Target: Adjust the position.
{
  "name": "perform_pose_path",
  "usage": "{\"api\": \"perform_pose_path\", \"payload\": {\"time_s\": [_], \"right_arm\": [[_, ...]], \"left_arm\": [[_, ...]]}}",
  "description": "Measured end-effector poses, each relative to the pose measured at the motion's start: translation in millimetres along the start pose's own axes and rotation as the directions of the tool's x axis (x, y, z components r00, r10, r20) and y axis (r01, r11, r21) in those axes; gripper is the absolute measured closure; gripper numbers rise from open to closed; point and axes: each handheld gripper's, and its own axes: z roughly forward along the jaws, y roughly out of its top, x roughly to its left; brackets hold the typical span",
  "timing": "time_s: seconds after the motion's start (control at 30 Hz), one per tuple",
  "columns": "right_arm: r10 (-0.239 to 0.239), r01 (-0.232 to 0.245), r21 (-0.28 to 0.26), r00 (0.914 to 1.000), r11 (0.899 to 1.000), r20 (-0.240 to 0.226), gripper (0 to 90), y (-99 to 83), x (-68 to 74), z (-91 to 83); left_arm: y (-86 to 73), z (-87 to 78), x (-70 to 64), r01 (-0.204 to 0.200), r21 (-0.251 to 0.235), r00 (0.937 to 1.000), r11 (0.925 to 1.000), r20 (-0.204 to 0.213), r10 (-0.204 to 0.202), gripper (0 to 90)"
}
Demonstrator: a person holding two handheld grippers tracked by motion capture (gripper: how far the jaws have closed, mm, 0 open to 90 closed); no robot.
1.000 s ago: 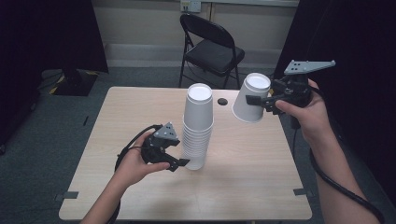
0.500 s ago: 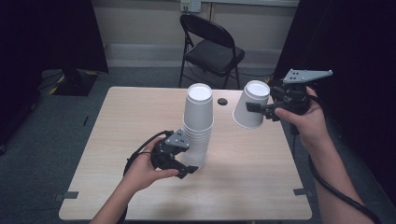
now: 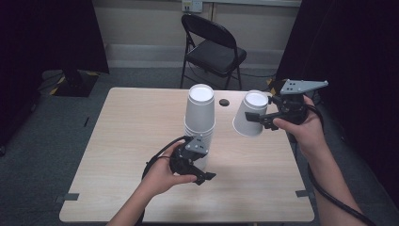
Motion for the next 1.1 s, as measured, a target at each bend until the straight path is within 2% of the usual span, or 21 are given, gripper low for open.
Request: {"api": "perform_pose_path", "payload": {"time_s": [0.23, 0.37, 0.47, 0.63, 0.9, 0.97, 1.1], "right_arm": [[-0.001, 0.001, 0.011, 1.0, 1.0, -0.003, 21.1, -11.6, 3.0, 3.3], [0.006, -0.006, 0.01, 1.0, 1.0, -0.004, 21.1, -18.8, 3.4, 4.0], [0.013, -0.013, 0.015, 0.9999, 1.0, -0.001, 21.1, -23.9, 3.6, 4.2], [0.016, -0.016, 0.014, 0.9999, 1.0, -0.003, 21.1, -29.9, 5.4, 4.6], [0.021, -0.021, 0.01, 0.9997, 1.0, -0.011, 21.1, -34.8, 7.6, 4.4], [0.02, -0.02, 0.006, 0.9998, 1.0, -0.01, 21.0, -35.0, 8.1, 3.8], [0.017, -0.017, 0.002, 0.9998, 1.0, -0.008, 21.0, -34.4, 8.9, 2.5]], "left_arm": [[4.0, 10.2, -2.1, 0.003, -0.007, 1.0, 1.0, -0.009, -0.003, 24.5], [6.6, 15.8, -1.6, -0.011, 0.006, 0.9997, 0.9999, -0.019, 0.011, 24.5], [8.6, 21.5, -1.1, -0.004, -0.003, 0.9999, 1.0, -0.015, 0.004, 24.8], [13.7, 27.9, -4.8, -0.024, 0.005, 0.9995, 0.9997, -0.021, 0.024, 24.9], [22.0, 38.2, -13.6, -0.032, 0.001, 0.9995, 0.9995, 0.0, 0.032, 24.5], [24.6, 42.2, -15.3, -0.013, -0.007, 0.9999, 0.9999, 0.001, 0.013, 24.4], [30.5, 49.5, -16.7, -0.009, -0.019, 1.0, 0.9998, 0.004, 0.009, 24.2]]}}
